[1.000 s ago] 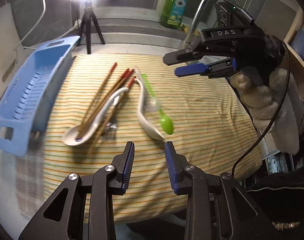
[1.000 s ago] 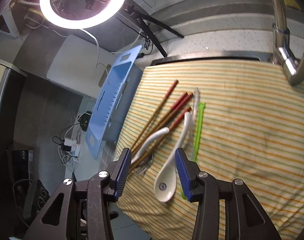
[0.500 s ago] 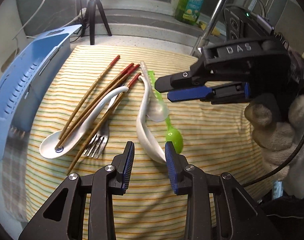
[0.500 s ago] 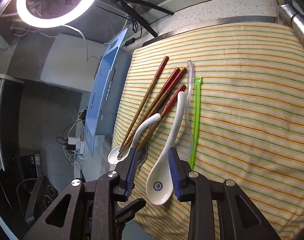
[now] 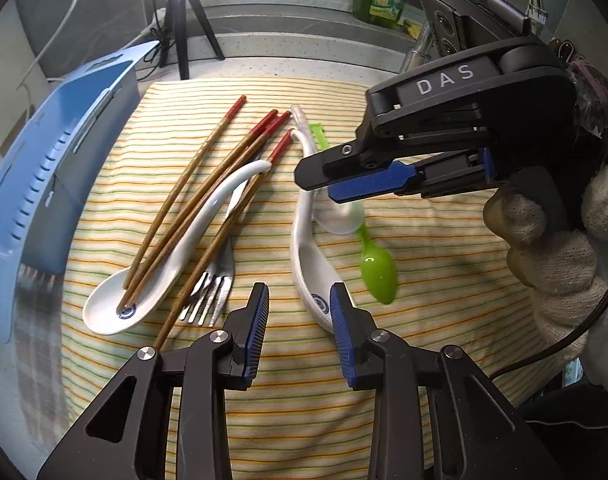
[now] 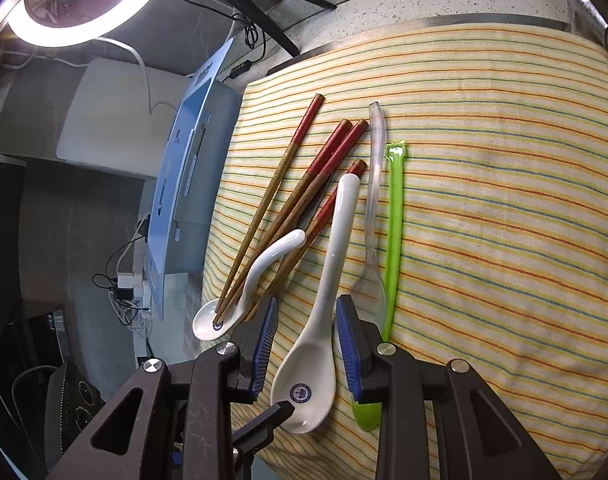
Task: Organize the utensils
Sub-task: 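Move the right gripper back to the white ceramic spoon on the cloth, then grasp the white ceramic spoon's handle with the right gripper and lift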
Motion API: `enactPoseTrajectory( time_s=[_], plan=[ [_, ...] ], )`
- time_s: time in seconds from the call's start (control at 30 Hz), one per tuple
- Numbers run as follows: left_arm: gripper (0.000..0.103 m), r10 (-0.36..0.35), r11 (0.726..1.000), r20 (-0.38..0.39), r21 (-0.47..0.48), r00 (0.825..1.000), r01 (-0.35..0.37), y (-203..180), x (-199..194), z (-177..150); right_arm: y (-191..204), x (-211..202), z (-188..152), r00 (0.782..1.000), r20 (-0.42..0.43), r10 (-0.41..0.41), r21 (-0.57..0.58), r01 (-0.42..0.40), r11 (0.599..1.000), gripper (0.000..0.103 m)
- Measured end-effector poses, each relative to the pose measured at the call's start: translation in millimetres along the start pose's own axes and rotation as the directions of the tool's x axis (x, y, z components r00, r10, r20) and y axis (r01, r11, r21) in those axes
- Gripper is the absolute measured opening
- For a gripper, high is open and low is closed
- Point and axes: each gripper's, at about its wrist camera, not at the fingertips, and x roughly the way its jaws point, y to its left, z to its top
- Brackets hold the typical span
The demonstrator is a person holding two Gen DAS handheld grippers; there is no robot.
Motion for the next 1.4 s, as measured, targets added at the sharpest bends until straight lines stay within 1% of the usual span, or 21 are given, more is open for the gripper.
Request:
enactPoseTrajectory(
  time_s=[0.07,0.2,0.3,0.37,0.47,0.53,0.57,0.67,0.73,0.83,0.97,1.03,1.1,1.17,1.4],
  plan=[
    [0.03,0.0,1.0,-0.002,-0.008,1.0,0.0,3,-1,0,1,3,1,1.0,-0.005,-0.003,-0.005,0.003,1.0,0.028],
    [0.03,0.008,1.0,-0.01,-0.005,1.0,-0.008,4,1,0,3,12,4,0.999,-0.015,-0.033,-0.019,0.033,0.999,0.028],
    [0.03,-0.007,1.0,-0.011,-0.011,1.0,0.007,4,0,0,2,18,7,0.999,-0.022,-0.045,-0.019,0.044,0.999,0.028],
    [0.03,-0.038,0.999,-0.005,-0.034,0.999,0.038,6,-4,0,2,20,8,0.999,-0.023,-0.043,-0.024,0.042,0.999,0.028],
    [0.03,-0.124,0.989,0.008,-0.085,0.992,0.125,9,-14,-3,6,22,9,0.998,-0.02,-0.056,-0.045,0.055,0.997,0.028],
    [0.034,-0.142,0.986,0.01,-0.085,0.99,0.143,5,-18,-7,8,24,10,0.998,-0.025,-0.057,-0.052,0.056,0.997,0.028],
    [0.035,-0.135,0.988,0.009,-0.074,0.991,0.135,2,-19,-10,9,25,11,0.998,-0.027,-0.058,-0.055,0.056,0.997,0.028],
    [0.035,-0.078,0.996,-0.011,-0.043,0.997,0.077,-6,-14,-15,11,30,11,0.997,-0.031,-0.069,-0.064,0.067,0.996,0.028],
    [0.035,-0.057,0.997,-0.022,-0.047,0.998,0.056,-7,-11,-17,12,32,12,0.997,-0.03,-0.072,-0.069,0.07,0.995,0.028],
    [0.035,-0.066,0.996,-0.023,-0.064,0.998,0.064,-8,-8,-19,13,32,12,0.996,-0.03,-0.079,-0.076,0.077,0.994,0.026],
    [0.035,-0.046,0.997,-0.03,-0.062,0.998,0.044,-7,1,-15,12,33,12,0.996,-0.031,-0.086,-0.07,0.084,0.994,0.02],
    [0.035,-0.041,0.998,-0.031,-0.055,0.999,0.039,-7,5,-12,10,33,13,0.996,-0.032,-0.089,-0.067,0.086,0.994,0.018],
    [0.035,-0.04,0.999,-0.032,-0.038,0.999,0.039,-6,10,-9,10,33,13,0.995,-0.033,-0.096,-0.063,0.094,0.994,0.013],
    [0.035,-0.042,0.999,-0.028,-0.031,0.999,0.041,-5,12,-8,7,31,13,0.995,-0.035,-0.091,-0.053,0.089,0.995,0.01],
    [0.034,-0.086,0.995,-0.002,-0.048,0.996,0.086,-3,12,-6,2,20,9,0.997,-0.025,-0.076,-0.007,0.075,0.997,0.01]
  ],
)
